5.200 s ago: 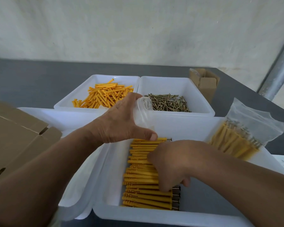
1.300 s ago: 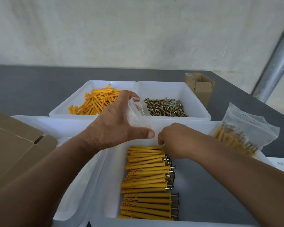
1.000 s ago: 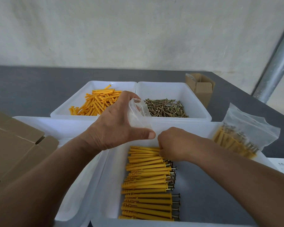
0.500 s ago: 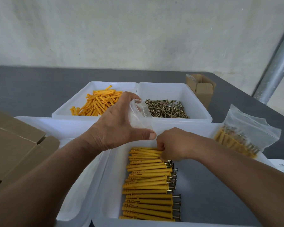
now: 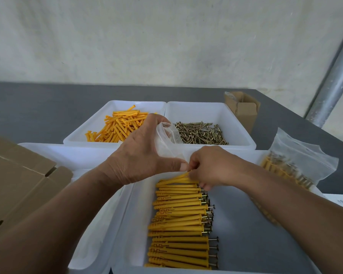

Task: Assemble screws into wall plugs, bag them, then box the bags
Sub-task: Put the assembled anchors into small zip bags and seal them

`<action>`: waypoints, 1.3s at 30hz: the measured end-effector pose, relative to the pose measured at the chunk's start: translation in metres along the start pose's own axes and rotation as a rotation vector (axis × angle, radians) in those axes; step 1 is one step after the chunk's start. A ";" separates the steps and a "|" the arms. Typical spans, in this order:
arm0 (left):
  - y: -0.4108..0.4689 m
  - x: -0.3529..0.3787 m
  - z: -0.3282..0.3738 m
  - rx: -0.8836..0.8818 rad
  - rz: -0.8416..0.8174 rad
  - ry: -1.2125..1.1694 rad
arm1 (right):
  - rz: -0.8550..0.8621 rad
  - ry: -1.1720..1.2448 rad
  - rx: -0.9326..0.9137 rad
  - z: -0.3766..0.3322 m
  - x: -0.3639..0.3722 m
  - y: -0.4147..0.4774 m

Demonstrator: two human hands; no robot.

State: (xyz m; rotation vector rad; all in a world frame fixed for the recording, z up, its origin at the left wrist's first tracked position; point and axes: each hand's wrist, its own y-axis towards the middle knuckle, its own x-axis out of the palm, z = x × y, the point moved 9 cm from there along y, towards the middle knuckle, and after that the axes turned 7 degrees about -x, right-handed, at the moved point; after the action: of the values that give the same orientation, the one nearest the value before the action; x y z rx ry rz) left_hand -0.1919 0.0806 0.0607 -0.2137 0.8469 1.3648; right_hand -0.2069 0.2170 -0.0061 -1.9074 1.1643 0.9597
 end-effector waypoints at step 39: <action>-0.002 0.003 0.006 0.016 0.012 0.008 | 0.328 0.466 -0.282 -0.032 -0.038 -0.010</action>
State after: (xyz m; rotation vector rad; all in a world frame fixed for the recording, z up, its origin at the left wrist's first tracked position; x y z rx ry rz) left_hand -0.1882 0.0857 0.0626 -0.2016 0.8665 1.3683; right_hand -0.2022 0.2091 0.0433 -2.2907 1.7295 0.9087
